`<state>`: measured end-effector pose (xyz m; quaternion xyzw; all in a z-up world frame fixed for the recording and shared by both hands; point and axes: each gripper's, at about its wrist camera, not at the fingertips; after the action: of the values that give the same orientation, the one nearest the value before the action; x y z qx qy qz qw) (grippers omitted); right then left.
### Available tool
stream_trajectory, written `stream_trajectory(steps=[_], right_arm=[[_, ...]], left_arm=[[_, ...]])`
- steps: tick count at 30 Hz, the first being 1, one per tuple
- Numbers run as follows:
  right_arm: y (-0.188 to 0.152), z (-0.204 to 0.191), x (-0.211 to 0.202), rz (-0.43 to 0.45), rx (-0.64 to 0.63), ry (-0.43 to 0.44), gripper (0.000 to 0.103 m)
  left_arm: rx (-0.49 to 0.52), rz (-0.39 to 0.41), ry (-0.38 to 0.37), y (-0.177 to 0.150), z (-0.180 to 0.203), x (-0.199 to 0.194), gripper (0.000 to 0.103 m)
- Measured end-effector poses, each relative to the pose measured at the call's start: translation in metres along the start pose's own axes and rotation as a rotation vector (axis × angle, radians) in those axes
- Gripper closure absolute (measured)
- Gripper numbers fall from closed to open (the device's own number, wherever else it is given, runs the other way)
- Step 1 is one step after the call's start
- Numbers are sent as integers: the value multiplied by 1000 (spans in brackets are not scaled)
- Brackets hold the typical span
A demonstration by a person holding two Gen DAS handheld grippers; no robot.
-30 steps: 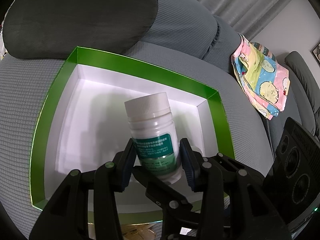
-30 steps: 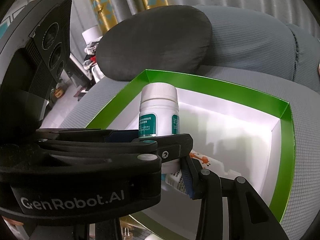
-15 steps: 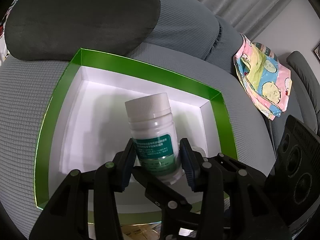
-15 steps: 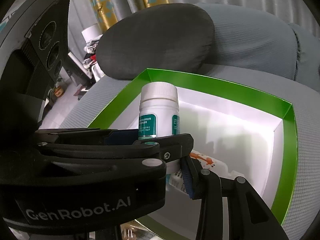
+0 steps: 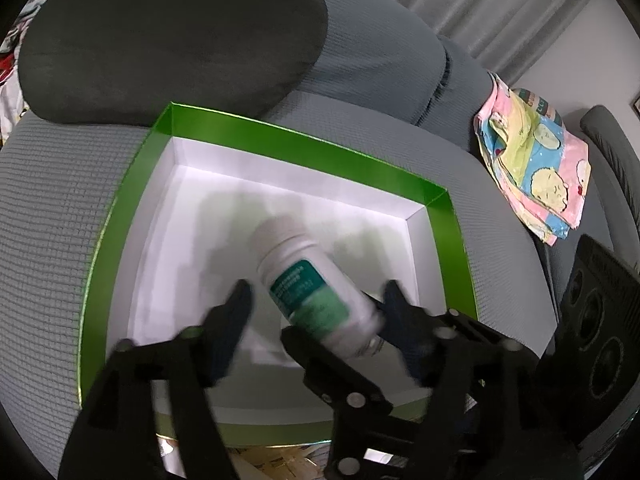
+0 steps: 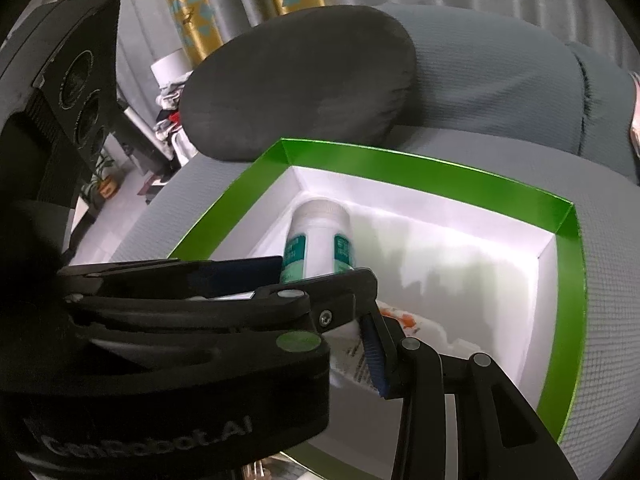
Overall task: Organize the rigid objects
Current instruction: 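Lower the bottle into the box and open the left tool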
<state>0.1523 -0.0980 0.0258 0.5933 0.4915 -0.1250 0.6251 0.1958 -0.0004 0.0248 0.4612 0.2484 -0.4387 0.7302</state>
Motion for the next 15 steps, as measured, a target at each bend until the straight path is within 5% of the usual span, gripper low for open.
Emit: stream_trajectory(steps=[15], right_arm=[[-34, 12, -77, 101, 28, -68, 42]], left_arm=[[81, 148, 106, -33, 17, -58, 14]])
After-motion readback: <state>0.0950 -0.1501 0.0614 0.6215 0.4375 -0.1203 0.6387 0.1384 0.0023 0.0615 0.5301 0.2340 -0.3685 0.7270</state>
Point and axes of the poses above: each gripper's, at about its wrist camera, not at the fingertips, and x roughly the way its jaws point, z to its right, y to its top, and after that the axes turned 4 degrees about -x, right-handed
